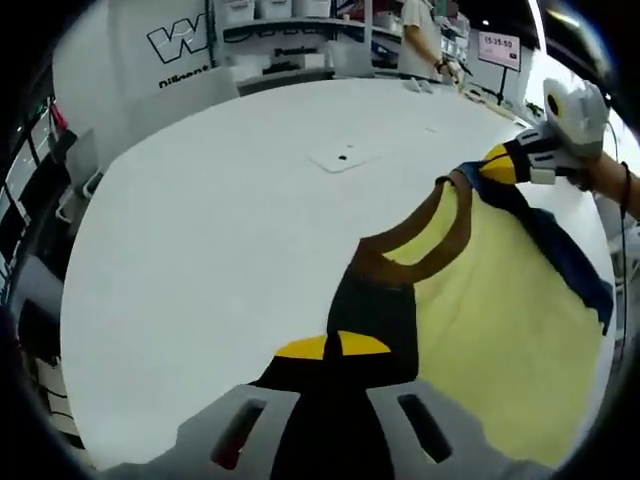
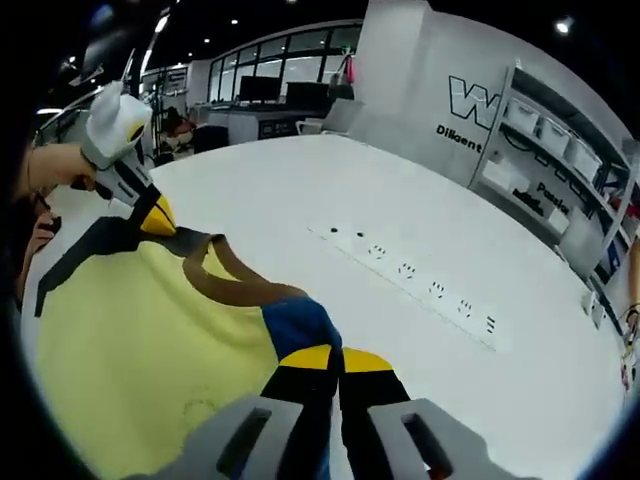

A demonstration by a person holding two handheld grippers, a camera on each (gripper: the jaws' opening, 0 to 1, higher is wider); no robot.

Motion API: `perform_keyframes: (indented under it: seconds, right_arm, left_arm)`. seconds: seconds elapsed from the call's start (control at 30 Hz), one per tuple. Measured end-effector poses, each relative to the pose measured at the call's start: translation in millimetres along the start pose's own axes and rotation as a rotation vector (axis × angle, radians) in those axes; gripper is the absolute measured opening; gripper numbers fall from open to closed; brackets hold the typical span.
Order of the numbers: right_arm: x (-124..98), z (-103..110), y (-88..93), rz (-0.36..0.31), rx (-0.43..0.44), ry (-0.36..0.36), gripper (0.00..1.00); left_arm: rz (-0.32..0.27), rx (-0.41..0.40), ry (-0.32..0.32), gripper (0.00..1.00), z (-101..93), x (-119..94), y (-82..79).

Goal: Fold the garment on the visible template until the final outline fits inside the template.

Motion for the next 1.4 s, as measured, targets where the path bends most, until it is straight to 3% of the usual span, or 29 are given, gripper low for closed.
perform_keyframes:
  seconds: [0.1, 0.27, 0.37, 0.67, 0.77, 0.83, 0.9, 1.0, 1.13, 1.2, 1.4]
  right_arm:
    - [0.8, -1.4, -0.9, -0.004, 0.008, 0.006, 0.0]
    - [2.3, -4.0, -6.3, -0.017, 0.006, 0.022, 0.0]
    - [3.8, -5.9, -9.9, -0.028, 0.055, 0.039, 0.0]
    - [18.9, -7.6, 1.0, 0.032, 0.041, 0.087, 0.0]
    - [22.6, -7.3, 9.5, 0.042, 0.14, 0.079, 0.0]
    - [19.7, -11.0, 10.2, 0.03, 0.141, 0.097, 0.0]
    - [17.6, -12.2, 8.7, 0.01, 0.174, 0.111, 0.05]
    - [6.8, -10.2, 1.6, -0.054, 0.236, 0.096, 0.12]
    - [-9.3, -0.8, -9.1, -0.131, 0.267, 0.079, 0.39]
    - [-16.8, 6.2, -11.7, -0.124, 0.262, 0.066, 0.42]
    - [-38.9, 27.6, -17.8, -0.121, 0.269, 0.026, 0.54]
  left_arm:
    - [-0.016, 0.027, -0.056, 0.02, 4.6, 1.2, -3.6]
    - [-0.122, 0.05, -0.093, 0.02, 9.1, -0.8, -24.1]
    - [-0.126, 0.071, -0.124, 0.02, 14.9, 0.8, -29.3]
    - [-0.119, 0.04, -0.187, 0.02, 20.1, 15.5, -20.3]
    - [-0.122, 0.038, -0.212, 0.02, 23.2, 15.9, -21.4]
    - [-0.105, 0.04, -0.237, 0.02, 27.4, 14.6, -20.1]
    - [-0.103, 0.055, -0.25, 0.06, 30.8, 9.2, -20.0]
    - [-0.132, -0.007, -0.22, 0.13, 29.0, -0.2, -21.8]
    - [-0.137, -0.014, -0.215, 0.22, 22.2, -13.8, -23.7]
    - [-0.138, 0.017, -0.221, 0.24, 15.1, -23.5, -24.2]
    - [-0.165, -0.01, -0.187, 0.4, -6.0, -46.3, -24.5]
Point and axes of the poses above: the point that each gripper's makers call its tool centre point, and the gripper's own axes: x roughly forward along the fingers, z roughly to its left, y roughly out of its underside, the point moved 5 cm from there along -x, roughly backward along the fingers, and after that the axes turned 5 degrees about -z, right-handed, at the moved point
